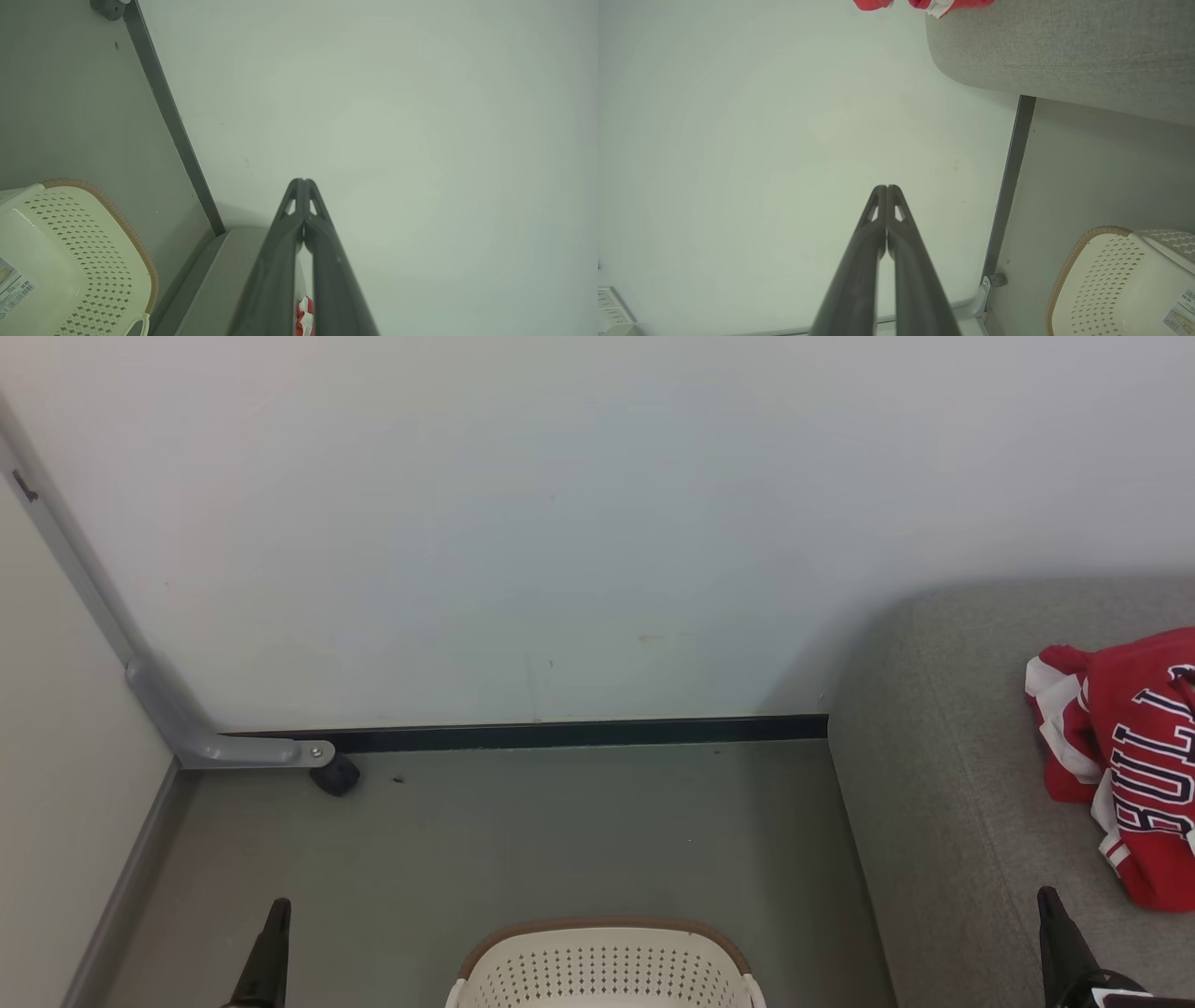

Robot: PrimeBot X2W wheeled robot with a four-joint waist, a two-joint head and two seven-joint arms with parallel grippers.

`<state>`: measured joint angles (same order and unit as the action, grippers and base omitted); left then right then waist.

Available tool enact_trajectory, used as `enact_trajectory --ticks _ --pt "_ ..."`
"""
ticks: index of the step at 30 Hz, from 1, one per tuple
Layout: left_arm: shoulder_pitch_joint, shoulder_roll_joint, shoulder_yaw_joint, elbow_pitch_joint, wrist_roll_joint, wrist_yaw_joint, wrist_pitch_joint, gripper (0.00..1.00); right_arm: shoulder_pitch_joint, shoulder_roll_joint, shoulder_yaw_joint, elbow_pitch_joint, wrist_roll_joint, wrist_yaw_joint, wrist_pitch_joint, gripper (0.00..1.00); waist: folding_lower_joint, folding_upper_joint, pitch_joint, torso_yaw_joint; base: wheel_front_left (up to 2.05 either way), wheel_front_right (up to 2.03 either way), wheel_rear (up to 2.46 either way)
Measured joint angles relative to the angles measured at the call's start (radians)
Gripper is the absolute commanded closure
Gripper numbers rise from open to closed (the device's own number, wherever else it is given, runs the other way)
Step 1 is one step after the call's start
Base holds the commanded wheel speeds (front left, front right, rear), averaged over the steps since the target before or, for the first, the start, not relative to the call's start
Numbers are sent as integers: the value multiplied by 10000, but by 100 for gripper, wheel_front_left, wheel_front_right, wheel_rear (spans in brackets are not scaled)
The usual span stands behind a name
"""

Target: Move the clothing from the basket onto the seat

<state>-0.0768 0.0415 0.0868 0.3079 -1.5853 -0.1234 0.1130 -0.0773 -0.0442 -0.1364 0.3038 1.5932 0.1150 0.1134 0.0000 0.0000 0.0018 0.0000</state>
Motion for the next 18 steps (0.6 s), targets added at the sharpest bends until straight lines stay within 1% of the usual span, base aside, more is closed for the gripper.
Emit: enact_trajectory --ticks 18 --pt "0 -19 0 0 -151 0 0 100 0 4 0 0 0 0 0 100 0 0 0 0 0 0 0"
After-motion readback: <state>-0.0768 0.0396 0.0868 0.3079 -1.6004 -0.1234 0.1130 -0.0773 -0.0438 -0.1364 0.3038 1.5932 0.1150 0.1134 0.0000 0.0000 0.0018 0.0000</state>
